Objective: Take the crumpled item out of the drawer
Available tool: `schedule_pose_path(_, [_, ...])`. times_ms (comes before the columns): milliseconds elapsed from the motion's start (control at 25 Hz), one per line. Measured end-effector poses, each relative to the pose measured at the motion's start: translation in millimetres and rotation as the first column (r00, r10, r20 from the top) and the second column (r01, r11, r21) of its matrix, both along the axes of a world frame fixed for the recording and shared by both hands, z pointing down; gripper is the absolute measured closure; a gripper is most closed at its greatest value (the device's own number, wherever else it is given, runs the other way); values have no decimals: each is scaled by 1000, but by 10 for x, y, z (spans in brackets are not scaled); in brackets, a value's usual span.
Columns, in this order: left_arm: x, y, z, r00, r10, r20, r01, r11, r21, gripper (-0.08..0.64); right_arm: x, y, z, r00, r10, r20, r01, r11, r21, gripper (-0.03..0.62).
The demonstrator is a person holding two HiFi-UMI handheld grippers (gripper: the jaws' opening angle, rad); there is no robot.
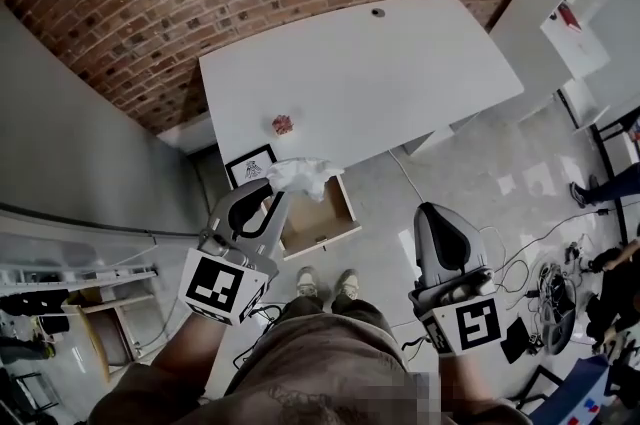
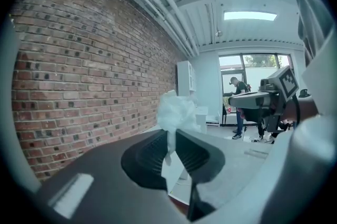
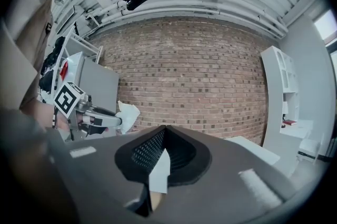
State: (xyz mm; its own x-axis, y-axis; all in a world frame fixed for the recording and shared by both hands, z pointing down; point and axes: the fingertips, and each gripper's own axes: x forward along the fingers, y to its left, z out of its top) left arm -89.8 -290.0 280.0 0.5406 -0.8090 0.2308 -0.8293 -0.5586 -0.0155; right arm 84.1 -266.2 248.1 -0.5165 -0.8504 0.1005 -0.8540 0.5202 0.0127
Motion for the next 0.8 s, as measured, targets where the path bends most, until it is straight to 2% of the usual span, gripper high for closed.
schedule_pose_path(800, [-13, -12, 19, 1000, 23, 3, -23, 1000, -2, 511, -89, 2, 77, 1000, -2, -31, 2, 1000, -1, 566])
